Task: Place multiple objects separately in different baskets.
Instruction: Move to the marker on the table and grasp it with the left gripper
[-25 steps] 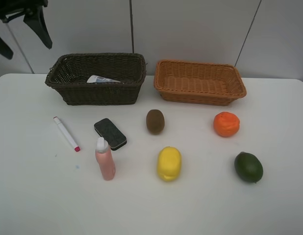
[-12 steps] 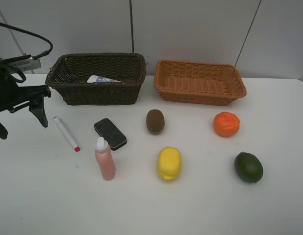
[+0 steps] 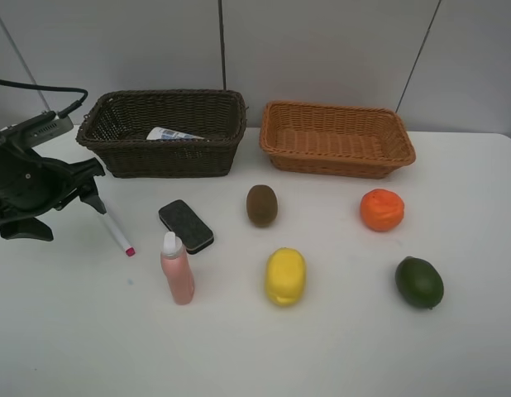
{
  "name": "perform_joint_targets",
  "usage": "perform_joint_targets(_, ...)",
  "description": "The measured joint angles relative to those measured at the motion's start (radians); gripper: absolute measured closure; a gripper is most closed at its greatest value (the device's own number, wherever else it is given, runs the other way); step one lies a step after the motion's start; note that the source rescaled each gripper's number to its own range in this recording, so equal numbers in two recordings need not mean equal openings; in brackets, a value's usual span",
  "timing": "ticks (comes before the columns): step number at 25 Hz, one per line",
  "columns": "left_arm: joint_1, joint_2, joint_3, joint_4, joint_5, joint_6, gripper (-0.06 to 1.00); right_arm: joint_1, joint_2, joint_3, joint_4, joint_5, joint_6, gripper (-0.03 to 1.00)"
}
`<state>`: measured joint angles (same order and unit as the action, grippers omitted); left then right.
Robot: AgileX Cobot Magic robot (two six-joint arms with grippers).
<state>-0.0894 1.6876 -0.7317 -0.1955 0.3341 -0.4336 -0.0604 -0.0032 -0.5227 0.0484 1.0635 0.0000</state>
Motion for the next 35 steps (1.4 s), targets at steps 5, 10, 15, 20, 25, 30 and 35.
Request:
perform_joint_targets(5, 0.000, 0.092, 0.000, -0.051, -0.064, 0.000, -0.06, 0.000, 0.000, 0.000, 0.000, 0.000, 0.000, 0.01)
perform_joint_targets(10, 0.000, 0.161, -0.002, -0.074, -0.107, 0.000, -0.06, 0.000, 0.000, 0.000, 0.000, 0.000, 0.000, 0.01)
perform_joint_targets(15, 0.000, 0.195, -0.052, -0.085, -0.116, 0.000, -0.06, 0.000, 0.000, 0.000, 0.000, 0.000, 0.000, 0.01)
perform_joint_targets(20, 0.000, 0.203, -0.061, -0.088, -0.133, 0.000, -0.06, 0.000, 0.000, 0.000, 0.000, 0.000, 0.000, 0.01)
perform_joint_targets(25, 0.000, 0.208, -0.074, -0.088, -0.140, 0.000, -0.06, 0.000, 0.000, 0.000, 0.000, 0.000, 0.000, 0.01)
perform_joint_targets(30, 0.000, 0.227, -0.121, -0.088, -0.098, -0.001, -0.06, 0.000, 0.000, 0.000, 0.000, 0.000, 0.000, 0.01)
perform_joint_targets(35, 0.000, 0.273, -0.201, -0.088, -0.004, -0.001, -0.06, 0.000, 0.000, 0.000, 0.000, 0.000, 0.000, 0.01)
